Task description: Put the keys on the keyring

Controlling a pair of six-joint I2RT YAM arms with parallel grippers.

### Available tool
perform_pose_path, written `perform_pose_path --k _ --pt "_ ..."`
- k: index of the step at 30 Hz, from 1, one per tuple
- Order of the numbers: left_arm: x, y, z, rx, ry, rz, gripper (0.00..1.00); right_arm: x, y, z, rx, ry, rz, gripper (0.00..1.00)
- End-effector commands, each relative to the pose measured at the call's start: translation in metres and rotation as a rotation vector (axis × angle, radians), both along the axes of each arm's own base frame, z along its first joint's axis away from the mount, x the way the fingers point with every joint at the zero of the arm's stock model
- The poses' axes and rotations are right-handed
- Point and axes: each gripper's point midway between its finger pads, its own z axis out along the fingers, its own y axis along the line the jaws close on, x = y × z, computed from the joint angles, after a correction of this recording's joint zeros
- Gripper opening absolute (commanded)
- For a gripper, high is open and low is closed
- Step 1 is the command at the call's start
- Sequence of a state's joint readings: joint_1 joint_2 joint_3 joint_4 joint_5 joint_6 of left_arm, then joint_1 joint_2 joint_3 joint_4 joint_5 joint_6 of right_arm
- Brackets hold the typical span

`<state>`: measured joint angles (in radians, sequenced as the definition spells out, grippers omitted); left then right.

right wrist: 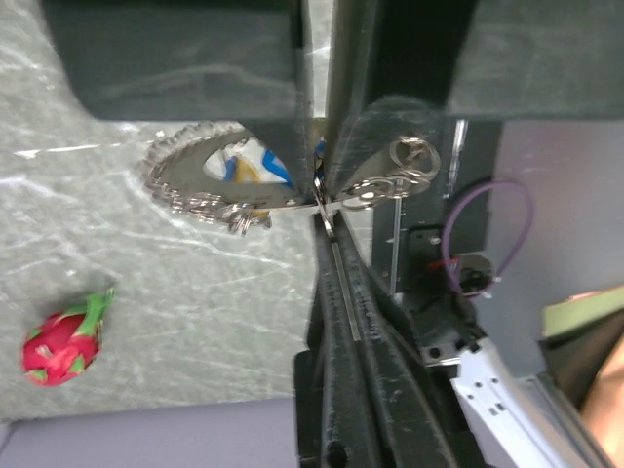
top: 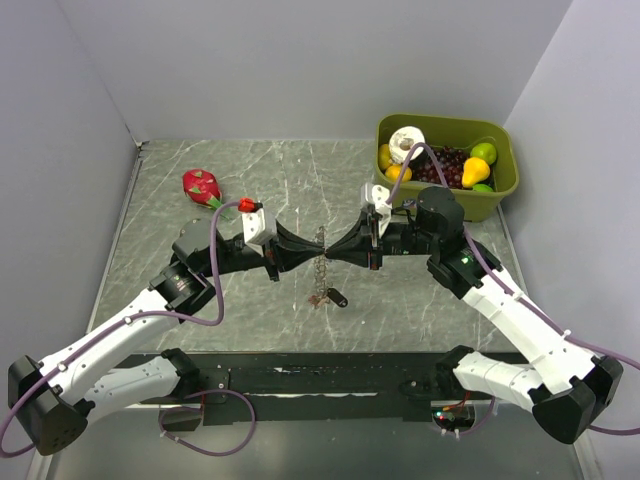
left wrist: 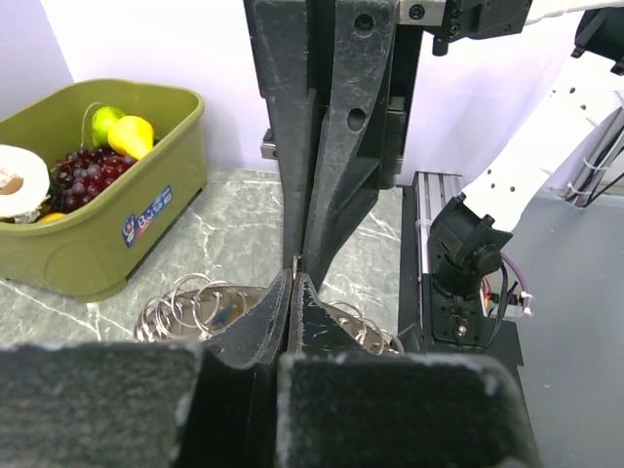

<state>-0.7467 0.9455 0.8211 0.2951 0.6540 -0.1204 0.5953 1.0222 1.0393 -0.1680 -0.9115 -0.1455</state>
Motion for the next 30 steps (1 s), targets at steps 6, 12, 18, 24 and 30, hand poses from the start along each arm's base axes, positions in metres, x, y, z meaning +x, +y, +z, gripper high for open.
perform_pose_path --k 6,12,18,24,30 --pt "-0.011 0.001 0.030 -0.082 -0.087 -0.039 0.01 -0.004 -0.001 0.023 0.065 -0.043 0.014 0.00" --pt "-0.011 0.001 0.026 -0.064 -0.080 -0.045 0.01 -0.006 0.000 0.025 0.074 -0.034 0.024 0.00" --pt "-0.012 0.003 0.026 -0.064 -0.078 -0.039 0.01 -0.005 -0.001 0.028 0.098 -0.036 0.006 0.16" --pt "-0.013 0.002 0.026 -0.061 -0.078 -0.043 0.01 -0.005 0.003 0.027 0.094 -0.010 0.031 0.00" --pt "-0.013 0.000 0.019 -0.029 -0.061 -0.055 0.01 -0.003 0.004 0.026 0.083 0.007 0.026 0.00"
